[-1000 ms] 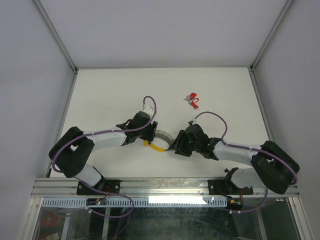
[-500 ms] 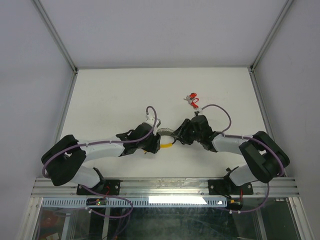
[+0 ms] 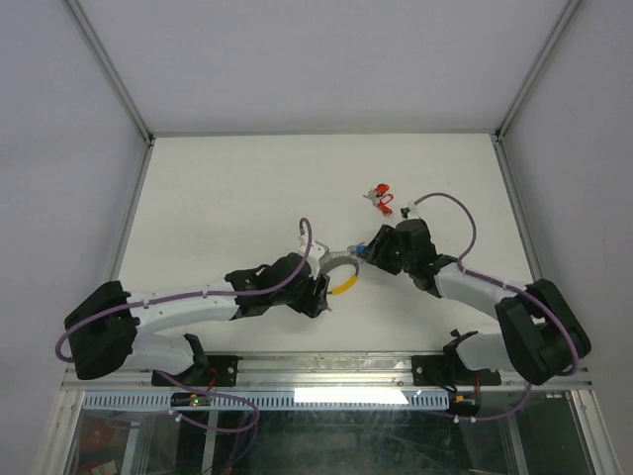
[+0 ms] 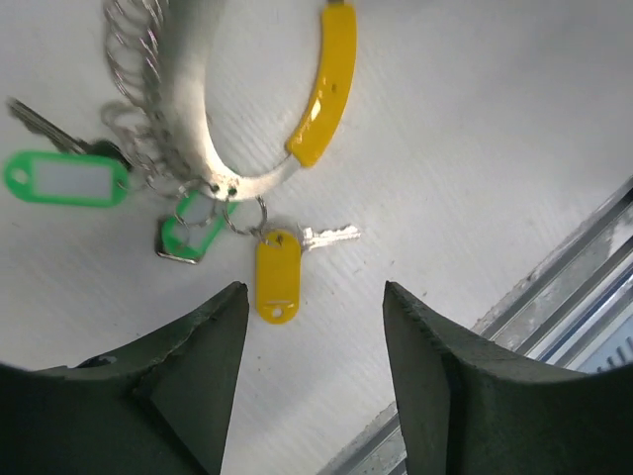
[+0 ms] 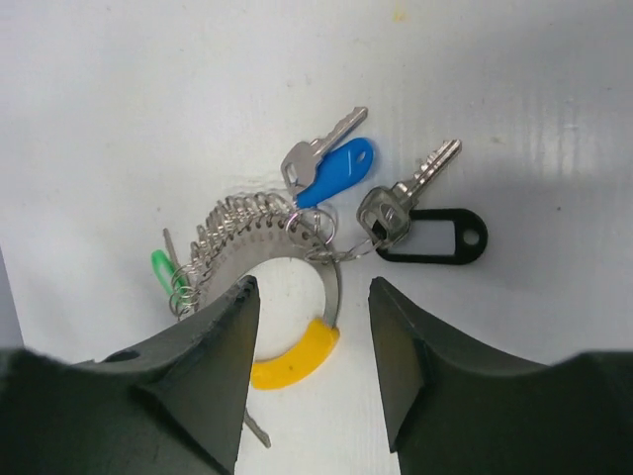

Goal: Put the keys on the keyring

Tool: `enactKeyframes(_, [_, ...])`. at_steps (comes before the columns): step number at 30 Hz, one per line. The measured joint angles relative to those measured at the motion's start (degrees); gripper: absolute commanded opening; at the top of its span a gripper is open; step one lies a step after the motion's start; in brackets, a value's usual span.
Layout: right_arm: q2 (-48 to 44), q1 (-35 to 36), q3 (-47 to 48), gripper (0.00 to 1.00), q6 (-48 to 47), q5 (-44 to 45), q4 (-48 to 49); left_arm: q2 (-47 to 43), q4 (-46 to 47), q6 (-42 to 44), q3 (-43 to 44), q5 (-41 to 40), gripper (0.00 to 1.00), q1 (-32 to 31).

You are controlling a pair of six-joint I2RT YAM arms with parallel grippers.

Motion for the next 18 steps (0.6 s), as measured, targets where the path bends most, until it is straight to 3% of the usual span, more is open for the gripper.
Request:
enactKeyframes(4, [-8.41,0.02,-2.01,0.49,0.55,1.46,-3.54,-5.22,-2.67,1.68,4.55,-3.08,0.57,2.43])
enactKeyframes(8, [-14.88,0.76,-5.31,0.48,4.26,1.97,-6.84,-4.0,-1.14,4.13,8.44,-3.32,0.58,9.03])
enactKeyframes(12, [-15.93,4.22,-5.99,0.48,8.33,2.64,-10.6,3.19,2.23,6.88,10.47,-2.69,0.59,14.25])
enactKeyframes(18, [-13.7,9.18,-5.09,0.48,11.61,3.26,-13.53,17.53,3.78,11.85,14.62,1.79,0.65,15.32])
